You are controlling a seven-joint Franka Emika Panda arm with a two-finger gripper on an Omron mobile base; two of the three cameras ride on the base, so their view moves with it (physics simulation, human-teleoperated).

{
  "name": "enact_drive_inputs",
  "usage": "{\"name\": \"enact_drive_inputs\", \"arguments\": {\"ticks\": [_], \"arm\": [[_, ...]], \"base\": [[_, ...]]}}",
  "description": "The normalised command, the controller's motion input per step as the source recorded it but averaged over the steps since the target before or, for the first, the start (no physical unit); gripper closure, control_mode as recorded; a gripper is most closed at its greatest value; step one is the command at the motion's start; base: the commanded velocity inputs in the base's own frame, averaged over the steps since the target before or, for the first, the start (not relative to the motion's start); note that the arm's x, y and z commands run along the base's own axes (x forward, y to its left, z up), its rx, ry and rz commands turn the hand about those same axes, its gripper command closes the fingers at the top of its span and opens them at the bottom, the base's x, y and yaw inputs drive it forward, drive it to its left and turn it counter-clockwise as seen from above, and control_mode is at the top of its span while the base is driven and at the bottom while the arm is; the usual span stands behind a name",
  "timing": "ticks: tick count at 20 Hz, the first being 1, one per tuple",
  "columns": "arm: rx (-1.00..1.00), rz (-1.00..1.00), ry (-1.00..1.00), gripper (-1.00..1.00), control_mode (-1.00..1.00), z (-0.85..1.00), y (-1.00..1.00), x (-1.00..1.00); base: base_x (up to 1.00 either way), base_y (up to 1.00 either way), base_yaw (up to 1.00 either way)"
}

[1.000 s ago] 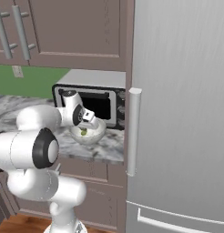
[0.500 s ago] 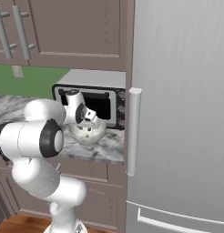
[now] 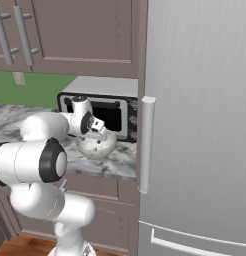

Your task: Pick the lemon wedge from the cabinet and place it in the bowl. Then pick the bowl and place it in the sink. Then turn on the sink facuet.

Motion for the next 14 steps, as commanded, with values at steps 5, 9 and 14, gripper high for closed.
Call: {"name": "enact_drive_inputs", "arguments": {"ticks": [5, 9, 14], "arm": [[-0.02, 0.01, -0.12, -1.0, -1.0, 0.0, 0.4, -0.5], [-0.08, 0.0, -0.07, -1.0, -1.0, 0.0, 0.26, -0.23], [-0.05, 0.01, -0.03, -1.0, -1.0, 0.01, 0.0, 0.01]], "base": [[0.0, 0.0, 0.0], [0.0, 0.0, 0.0], [0.0, 0.0, 0.0]]}}
